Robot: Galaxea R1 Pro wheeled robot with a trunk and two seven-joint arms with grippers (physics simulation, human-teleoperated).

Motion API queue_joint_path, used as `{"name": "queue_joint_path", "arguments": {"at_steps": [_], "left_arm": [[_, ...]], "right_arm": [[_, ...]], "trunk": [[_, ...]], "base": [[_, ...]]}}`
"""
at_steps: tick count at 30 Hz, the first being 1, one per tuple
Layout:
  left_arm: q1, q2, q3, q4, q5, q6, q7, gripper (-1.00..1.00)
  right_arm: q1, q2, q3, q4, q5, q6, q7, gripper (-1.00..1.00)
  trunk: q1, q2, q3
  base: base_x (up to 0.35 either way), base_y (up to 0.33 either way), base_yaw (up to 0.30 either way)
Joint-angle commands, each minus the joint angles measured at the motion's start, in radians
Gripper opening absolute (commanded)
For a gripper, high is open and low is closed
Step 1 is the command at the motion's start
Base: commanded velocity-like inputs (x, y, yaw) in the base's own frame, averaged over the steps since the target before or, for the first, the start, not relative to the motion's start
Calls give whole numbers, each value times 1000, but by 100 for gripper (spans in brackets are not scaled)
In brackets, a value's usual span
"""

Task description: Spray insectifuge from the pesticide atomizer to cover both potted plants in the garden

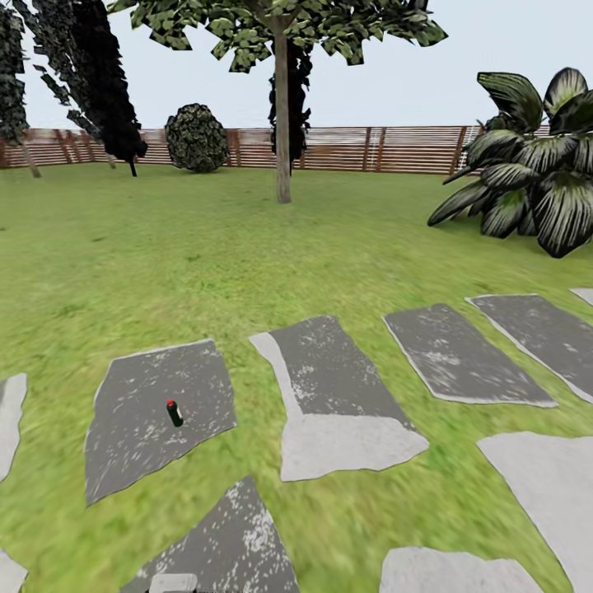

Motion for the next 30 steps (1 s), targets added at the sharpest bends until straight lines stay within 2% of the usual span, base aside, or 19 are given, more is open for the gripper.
{"name": "queue_joint_path", "arguments": {"at_steps": [1,30], "left_arm": [[-1,0,1,1,-1,-3,0,100],[0,0,1,1,-1,-3,0,100]], "right_arm": [[0,0,0,0,1,-3,0,100],[0,0,0,0,1,-3,0,100]], "trunk": [[0,0,-1],[0,0,-1]], "base": [[6,-2,276],[0,0,276]]}}
